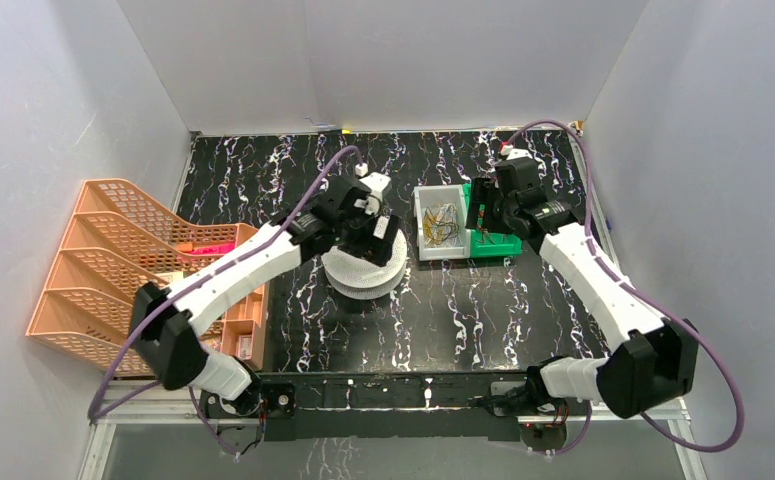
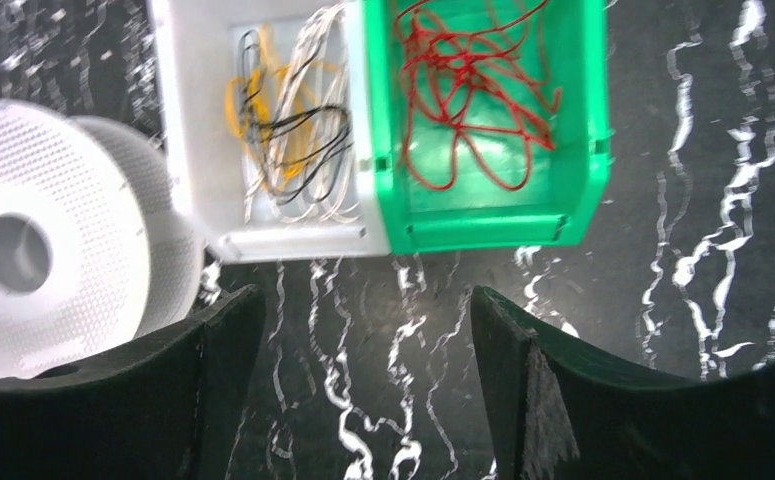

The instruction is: Wrap the cables

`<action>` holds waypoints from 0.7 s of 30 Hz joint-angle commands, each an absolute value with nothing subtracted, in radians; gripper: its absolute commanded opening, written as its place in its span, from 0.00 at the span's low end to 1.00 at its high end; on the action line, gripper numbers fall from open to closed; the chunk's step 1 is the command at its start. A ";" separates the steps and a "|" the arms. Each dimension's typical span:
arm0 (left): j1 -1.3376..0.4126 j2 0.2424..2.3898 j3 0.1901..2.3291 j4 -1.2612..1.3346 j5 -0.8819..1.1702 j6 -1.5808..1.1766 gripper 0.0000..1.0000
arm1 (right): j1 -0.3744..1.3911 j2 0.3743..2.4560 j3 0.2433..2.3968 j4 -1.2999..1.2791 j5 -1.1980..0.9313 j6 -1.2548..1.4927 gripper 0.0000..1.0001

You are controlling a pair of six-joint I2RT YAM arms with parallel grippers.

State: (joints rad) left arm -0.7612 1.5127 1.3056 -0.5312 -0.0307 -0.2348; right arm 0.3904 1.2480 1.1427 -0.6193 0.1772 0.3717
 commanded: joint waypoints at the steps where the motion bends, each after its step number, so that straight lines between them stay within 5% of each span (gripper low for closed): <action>1: -0.759 1.375 1.228 -0.552 -0.028 -0.201 0.98 | 0.393 1.306 1.213 -0.536 0.388 0.382 0.81; 12: -0.759 1.117 0.981 -0.399 -0.103 -0.164 0.98 | 0.289 1.506 1.249 -0.407 0.392 0.402 0.66; 21: -0.759 1.111 0.937 -0.385 -0.084 -0.160 0.98 | 0.242 1.636 1.295 -0.357 0.256 0.467 0.59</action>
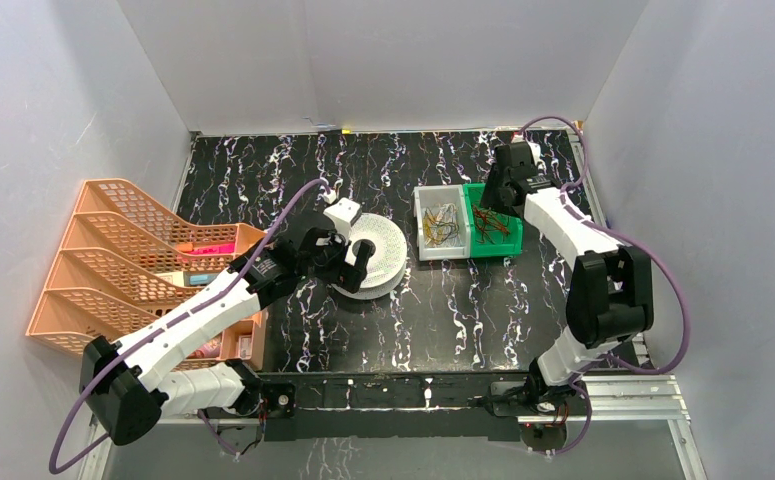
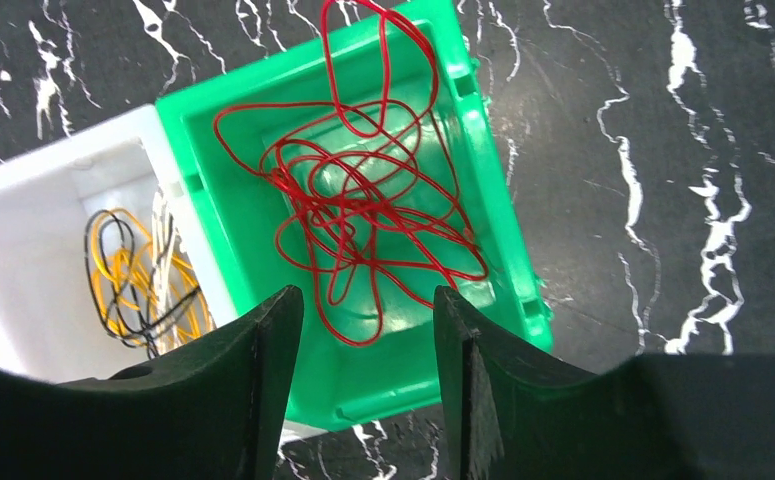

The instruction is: Wrap the cables

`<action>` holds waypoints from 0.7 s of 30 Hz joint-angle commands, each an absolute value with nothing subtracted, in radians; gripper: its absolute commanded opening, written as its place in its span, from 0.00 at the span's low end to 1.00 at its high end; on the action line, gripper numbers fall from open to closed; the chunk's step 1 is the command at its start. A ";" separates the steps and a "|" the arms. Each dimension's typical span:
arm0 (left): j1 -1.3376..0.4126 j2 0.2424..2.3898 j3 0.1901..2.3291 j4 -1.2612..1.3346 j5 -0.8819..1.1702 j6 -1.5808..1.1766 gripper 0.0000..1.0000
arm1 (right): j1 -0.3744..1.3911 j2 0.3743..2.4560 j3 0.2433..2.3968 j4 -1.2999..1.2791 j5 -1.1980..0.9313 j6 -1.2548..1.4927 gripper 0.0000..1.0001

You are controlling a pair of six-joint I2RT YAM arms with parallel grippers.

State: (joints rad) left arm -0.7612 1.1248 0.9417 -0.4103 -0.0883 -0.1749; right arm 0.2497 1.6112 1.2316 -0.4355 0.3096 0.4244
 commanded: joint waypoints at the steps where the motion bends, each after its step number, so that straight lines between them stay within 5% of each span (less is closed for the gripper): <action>1: -0.759 1.116 0.936 -0.387 -0.081 -0.160 0.98 | 0.240 1.648 1.298 -0.350 0.247 0.472 0.58; 14: -0.759 1.124 0.935 -0.393 -0.089 -0.158 0.98 | 0.232 1.777 1.304 -0.312 0.250 0.526 0.42; 21: -0.759 1.127 0.931 -0.395 -0.093 -0.155 0.98 | 0.220 1.789 1.308 -0.312 0.262 0.524 0.10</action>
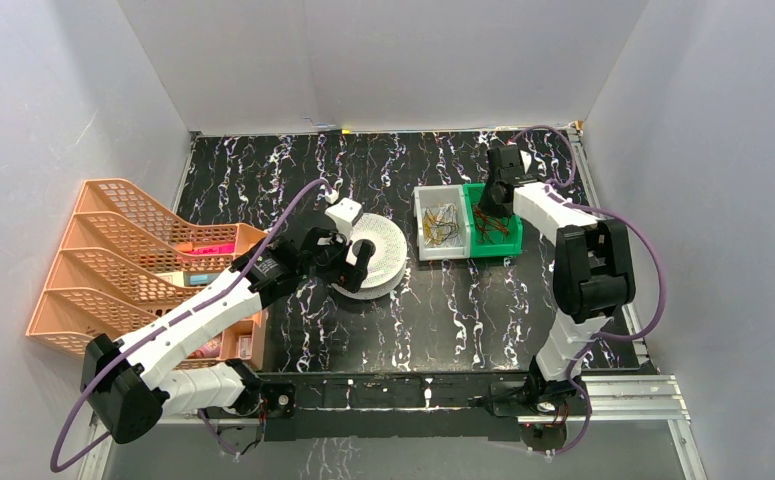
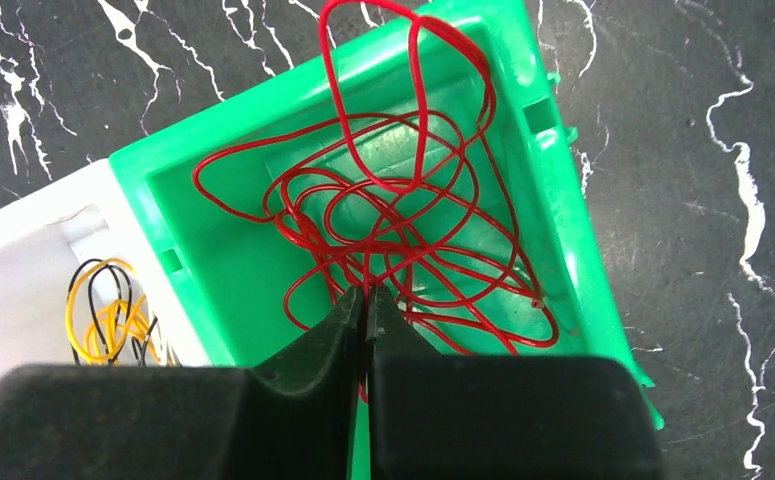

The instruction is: Wrap the cables

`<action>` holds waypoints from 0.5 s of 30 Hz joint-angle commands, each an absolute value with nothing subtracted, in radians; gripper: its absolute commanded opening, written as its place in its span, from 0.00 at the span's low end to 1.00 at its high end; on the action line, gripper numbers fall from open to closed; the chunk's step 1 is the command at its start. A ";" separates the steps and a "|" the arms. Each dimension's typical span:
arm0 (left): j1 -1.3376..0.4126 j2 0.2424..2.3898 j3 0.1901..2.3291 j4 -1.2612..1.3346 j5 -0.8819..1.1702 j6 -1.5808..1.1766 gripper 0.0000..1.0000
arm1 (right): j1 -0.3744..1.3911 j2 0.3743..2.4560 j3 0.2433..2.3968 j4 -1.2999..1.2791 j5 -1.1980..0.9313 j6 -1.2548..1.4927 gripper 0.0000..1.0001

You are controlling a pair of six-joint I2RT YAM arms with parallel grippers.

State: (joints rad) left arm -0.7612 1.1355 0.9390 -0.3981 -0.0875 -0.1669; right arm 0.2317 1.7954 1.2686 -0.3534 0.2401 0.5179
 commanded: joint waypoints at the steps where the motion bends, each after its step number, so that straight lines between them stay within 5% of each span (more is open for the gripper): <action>1: -0.759 1.129 0.931 -0.395 -0.096 -0.154 0.98 | 0.219 1.780 1.309 -0.313 0.264 0.523 0.03; 15: -0.759 1.134 0.933 -0.401 -0.113 -0.153 0.98 | 0.218 1.491 1.380 -0.348 0.306 0.478 0.00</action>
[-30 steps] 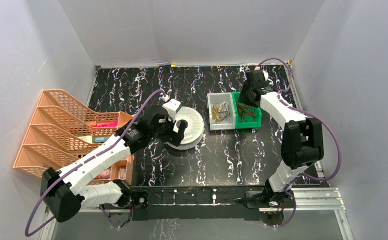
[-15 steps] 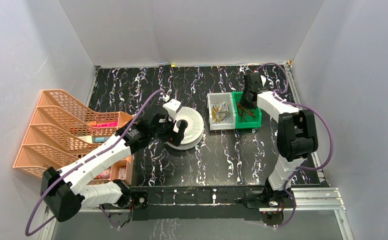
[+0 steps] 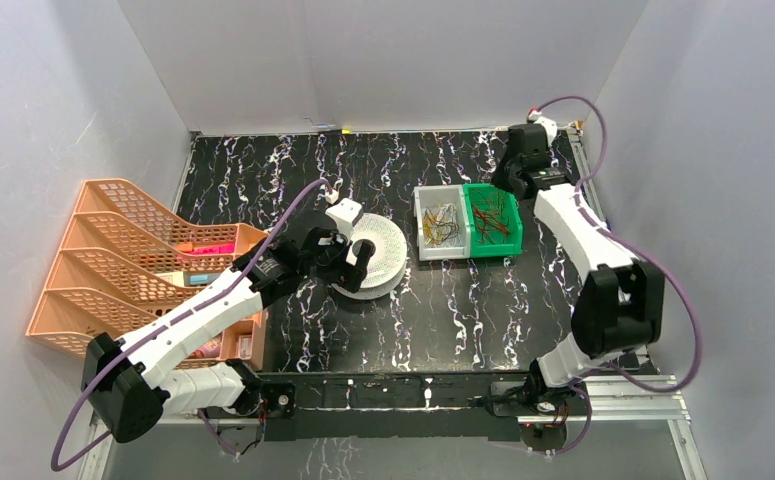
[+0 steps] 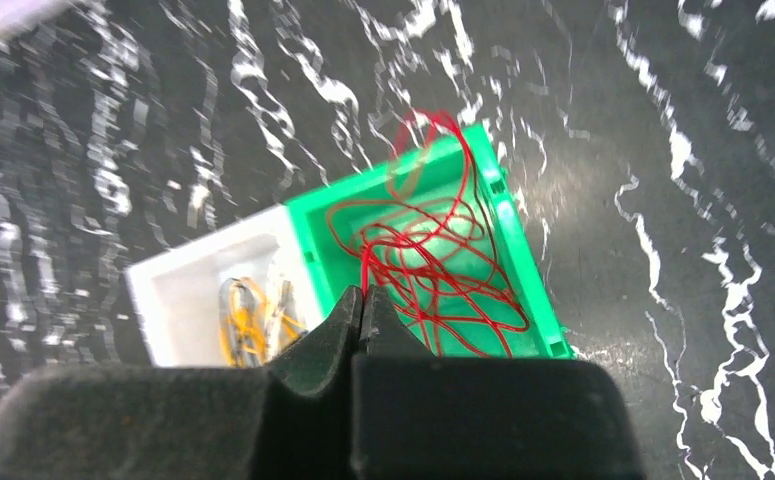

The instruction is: Wrap the cables

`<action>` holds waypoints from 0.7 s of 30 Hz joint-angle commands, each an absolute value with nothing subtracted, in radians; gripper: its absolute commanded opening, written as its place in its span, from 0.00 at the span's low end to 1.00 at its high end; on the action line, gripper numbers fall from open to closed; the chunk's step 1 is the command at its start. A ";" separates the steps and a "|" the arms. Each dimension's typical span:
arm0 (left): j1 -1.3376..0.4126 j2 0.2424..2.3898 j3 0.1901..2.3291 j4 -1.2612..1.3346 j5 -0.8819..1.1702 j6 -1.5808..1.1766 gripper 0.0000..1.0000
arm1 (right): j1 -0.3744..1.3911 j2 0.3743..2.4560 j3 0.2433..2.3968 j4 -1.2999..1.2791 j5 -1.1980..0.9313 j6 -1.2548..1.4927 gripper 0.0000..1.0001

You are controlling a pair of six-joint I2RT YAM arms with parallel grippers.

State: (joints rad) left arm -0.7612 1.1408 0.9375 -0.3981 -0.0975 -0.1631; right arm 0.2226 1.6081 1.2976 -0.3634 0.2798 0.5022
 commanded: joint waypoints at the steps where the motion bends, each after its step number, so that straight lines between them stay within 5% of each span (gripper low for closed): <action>1: -0.759 1.133 0.933 -0.400 -0.114 -0.153 0.98 | 0.218 1.472 1.391 -0.355 0.305 0.475 0.00; 21: -0.759 1.099 0.931 -0.400 -0.116 -0.162 0.98 | 0.219 1.241 1.769 -0.438 0.031 0.489 0.00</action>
State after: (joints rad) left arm -0.7612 1.1389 0.9371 -0.3985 -0.0982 -0.1638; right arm 0.2226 1.2907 1.6814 -0.4587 0.1455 0.4835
